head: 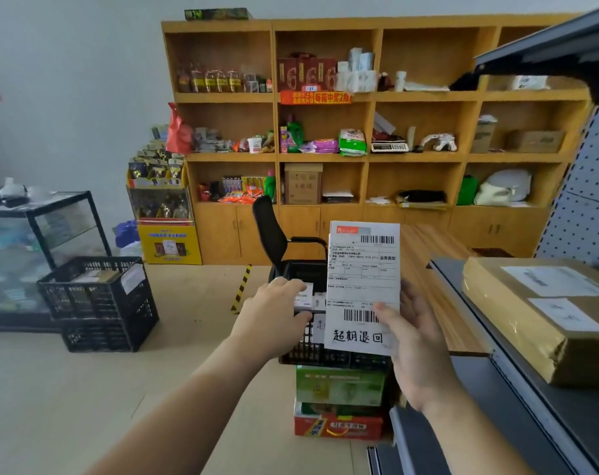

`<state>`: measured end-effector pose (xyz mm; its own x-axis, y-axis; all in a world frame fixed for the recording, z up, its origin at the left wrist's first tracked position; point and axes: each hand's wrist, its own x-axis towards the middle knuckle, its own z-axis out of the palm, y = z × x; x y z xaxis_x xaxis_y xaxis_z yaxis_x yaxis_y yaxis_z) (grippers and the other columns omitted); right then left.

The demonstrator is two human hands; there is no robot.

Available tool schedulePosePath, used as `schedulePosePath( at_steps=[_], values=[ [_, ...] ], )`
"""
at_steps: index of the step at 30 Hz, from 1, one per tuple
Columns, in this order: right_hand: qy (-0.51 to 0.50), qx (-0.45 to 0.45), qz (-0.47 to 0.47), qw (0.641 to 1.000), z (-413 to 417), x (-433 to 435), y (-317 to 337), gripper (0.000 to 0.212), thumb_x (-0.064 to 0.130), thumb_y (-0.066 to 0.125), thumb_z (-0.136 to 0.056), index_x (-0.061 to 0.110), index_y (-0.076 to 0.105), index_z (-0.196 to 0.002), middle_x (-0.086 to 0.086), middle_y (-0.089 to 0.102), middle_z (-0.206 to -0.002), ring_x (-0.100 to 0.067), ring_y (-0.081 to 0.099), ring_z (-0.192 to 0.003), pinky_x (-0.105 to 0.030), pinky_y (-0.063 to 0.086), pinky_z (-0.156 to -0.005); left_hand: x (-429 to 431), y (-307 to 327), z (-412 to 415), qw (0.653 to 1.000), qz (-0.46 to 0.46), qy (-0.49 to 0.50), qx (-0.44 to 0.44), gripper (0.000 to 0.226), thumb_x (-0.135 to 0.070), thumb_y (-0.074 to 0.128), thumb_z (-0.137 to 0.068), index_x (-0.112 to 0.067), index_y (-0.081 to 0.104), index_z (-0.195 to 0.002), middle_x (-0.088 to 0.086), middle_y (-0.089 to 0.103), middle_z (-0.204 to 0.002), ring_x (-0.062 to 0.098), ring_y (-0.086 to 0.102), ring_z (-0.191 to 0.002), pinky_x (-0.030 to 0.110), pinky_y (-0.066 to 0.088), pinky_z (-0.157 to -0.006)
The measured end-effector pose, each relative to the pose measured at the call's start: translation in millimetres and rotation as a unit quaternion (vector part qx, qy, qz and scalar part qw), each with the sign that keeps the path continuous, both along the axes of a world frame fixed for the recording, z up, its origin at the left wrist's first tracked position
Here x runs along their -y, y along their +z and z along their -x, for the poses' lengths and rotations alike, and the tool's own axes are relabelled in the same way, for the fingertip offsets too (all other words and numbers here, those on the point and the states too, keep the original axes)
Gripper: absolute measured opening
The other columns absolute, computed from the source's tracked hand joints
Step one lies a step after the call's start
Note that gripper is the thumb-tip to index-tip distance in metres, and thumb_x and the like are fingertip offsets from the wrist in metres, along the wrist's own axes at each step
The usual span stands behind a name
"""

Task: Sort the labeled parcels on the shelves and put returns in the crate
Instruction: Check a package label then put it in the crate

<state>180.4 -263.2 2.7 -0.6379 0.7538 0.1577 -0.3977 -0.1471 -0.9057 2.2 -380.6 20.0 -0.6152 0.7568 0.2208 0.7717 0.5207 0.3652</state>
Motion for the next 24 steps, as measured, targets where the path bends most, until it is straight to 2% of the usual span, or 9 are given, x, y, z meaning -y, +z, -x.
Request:
schedulePosePath(
  at_steps=[3, 6, 12, 18, 24],
  values=[
    [-0.018, 0.006, -0.010, 1.000, 43.7, -34.6, 6.3, 0.046, 0.009, 0.063, -0.093, 0.028, 0.054, -0.135, -0.007, 0.076, -0.118, -0.028, 0.073, -0.111, -0.049, 0.056, -0.089, -38.4, 5.9, 46.0, 1.000, 0.010, -0.018, 0.000, 0.049, -0.043, 0.060, -0.097, -0.032, 0.046, -0.144, -0.006, 0.053, -0.137, 0.022, 0.051, -0.126, 0.046, 0.050, -0.101],
    [-0.027, 0.007, -0.007, 1.000, 81.0, -65.9, 9.6, 0.056, 0.017, 0.068, -0.085, 0.029, 0.053, -0.137, -0.011, 0.074, -0.121, -0.032, 0.072, -0.111, -0.055, 0.056, -0.091, -76.5, 8.2, 88.0, 0.999, 0.003, -0.040, -0.003, 0.051, -0.042, 0.060, -0.098, -0.030, 0.046, -0.146, -0.005, 0.049, -0.142, 0.021, 0.050, -0.129, 0.046, 0.049, -0.103],
    [-0.042, 0.030, 0.021, 0.998, 145.6, -127.4, -6.4, 0.058, 0.017, 0.070, -0.084, 0.029, 0.053, -0.138, -0.010, 0.075, -0.120, -0.032, 0.073, -0.109, -0.059, 0.056, -0.092, -139.2, -7.1, 149.6, 0.997, 0.002, -0.067, 0.032, 0.055, -0.043, 0.062, -0.097, -0.030, 0.046, -0.148, -0.007, 0.049, -0.147, 0.019, 0.046, -0.135, 0.043, 0.046, -0.109],
    [-0.008, 0.054, 0.039, 0.998, 218.5, -204.2, -28.4, 0.052, 0.008, 0.063, -0.097, 0.028, 0.050, -0.142, -0.010, 0.073, -0.124, -0.034, 0.071, -0.113, -0.063, 0.053, -0.096, -206.7, -24.3, 216.3, 0.998, 0.004, -0.047, 0.046, 0.054, -0.042, 0.063, -0.097, -0.030, 0.047, -0.147, -0.007, 0.051, -0.146, 0.017, 0.047, -0.134, 0.039, 0.044, -0.109],
    [-0.013, 0.085, 0.067, 0.994, 285.5, -285.2, -50.4, 0.045, 0.009, 0.064, -0.098, 0.036, 0.056, -0.133, -0.007, 0.076, -0.116, -0.028, 0.074, -0.107, -0.054, 0.056, -0.093, -274.9, -40.6, 273.8, 0.996, 0.007, -0.025, 0.087, 0.048, -0.040, 0.058, -0.100, -0.030, 0.048, -0.146, -0.008, 0.052, -0.144, 0.016, 0.047, -0.132, 0.037, 0.043, -0.107]
  ],
)
